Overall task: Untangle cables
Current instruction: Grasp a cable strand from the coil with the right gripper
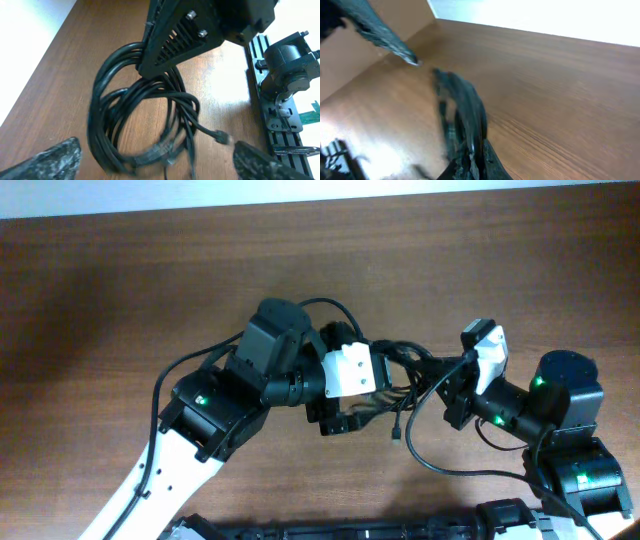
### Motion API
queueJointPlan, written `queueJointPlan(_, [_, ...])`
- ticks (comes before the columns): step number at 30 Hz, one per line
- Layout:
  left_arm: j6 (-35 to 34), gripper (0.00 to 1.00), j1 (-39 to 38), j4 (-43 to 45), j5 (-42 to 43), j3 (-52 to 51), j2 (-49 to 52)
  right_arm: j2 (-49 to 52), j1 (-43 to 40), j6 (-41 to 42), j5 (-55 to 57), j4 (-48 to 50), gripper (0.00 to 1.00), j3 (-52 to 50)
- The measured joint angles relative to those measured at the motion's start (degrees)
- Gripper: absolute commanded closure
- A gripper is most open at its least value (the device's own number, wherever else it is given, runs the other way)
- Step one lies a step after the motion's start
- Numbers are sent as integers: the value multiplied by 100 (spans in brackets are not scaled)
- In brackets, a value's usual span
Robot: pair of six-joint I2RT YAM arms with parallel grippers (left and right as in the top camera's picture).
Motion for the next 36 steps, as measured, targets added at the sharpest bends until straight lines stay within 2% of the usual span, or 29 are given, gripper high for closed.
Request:
queueJointPlan(7, [-389,1,208,35,-313,0,0,0,0,291,433,-4,96,0])
queueJointPlan(19, [-804,1,352,48,-350,0,0,0,0,433,420,26,96,0])
queueJointPlan(29, [-820,1,352,50,-321,0,0,0,0,-306,-1008,153,96,0])
queueJointPlan(36, [-310,1,352,48,81,0,0,0,0,-632,-1738,264,96,0])
